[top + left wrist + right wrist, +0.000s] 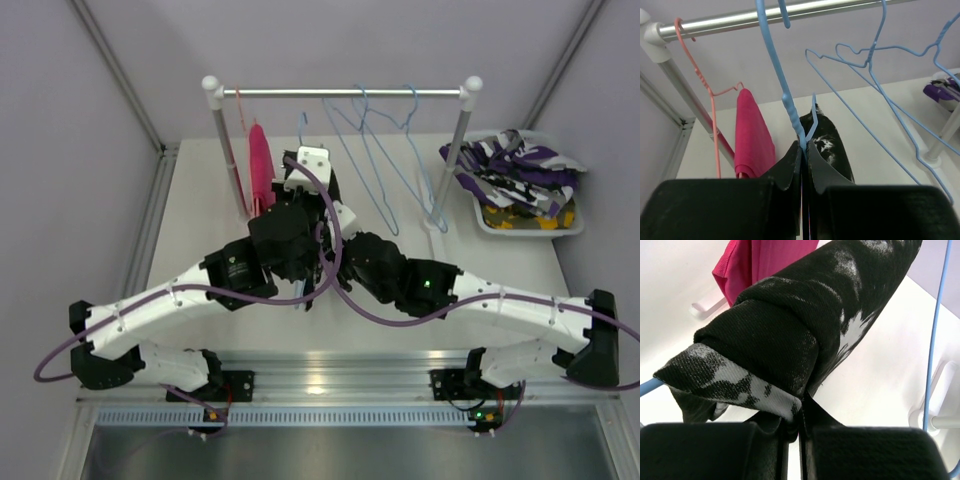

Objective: Remove the trousers from the hanger

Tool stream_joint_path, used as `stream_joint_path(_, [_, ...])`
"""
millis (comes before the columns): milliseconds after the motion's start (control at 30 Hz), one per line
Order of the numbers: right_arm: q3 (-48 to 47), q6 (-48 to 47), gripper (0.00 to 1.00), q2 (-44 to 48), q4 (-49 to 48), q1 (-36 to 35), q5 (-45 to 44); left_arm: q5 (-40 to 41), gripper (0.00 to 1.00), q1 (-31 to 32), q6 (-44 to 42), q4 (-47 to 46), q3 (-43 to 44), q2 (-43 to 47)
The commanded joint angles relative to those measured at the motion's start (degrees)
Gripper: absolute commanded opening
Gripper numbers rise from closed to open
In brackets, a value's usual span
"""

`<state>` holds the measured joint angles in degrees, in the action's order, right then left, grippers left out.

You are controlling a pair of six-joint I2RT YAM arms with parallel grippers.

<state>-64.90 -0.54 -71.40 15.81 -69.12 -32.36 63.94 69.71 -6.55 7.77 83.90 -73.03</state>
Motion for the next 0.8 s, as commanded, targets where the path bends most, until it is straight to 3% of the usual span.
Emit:
stream_joint_path(0, [-2.60, 2.47, 0.00, 6.27, -11.94, 2.06, -4.12, 3.99, 0.00, 0.25, -10.76, 0.94, 1.35, -0.88])
stream_joint_path(233, [-2.68, 2.73, 0.00, 6.53, -11.33, 2.06, -2.27, 6.55, 0.00, -1.24, -16.92, -3.99, 1.62, -4.04])
stream_joint_path(633, [-1.98, 2.56, 0.00, 8.29, -10.19, 2.06, -0.69, 6.28, 0.00, -3.62, -13.32, -1.27, 1.62, -5.63])
stream_joint_path(767, [-1.19, 2.82, 0.00, 8.29, -10.01, 2.06, -1.04, 2.17, 0.00, -5.81, -4.82, 5.13, 3.28, -4.49])
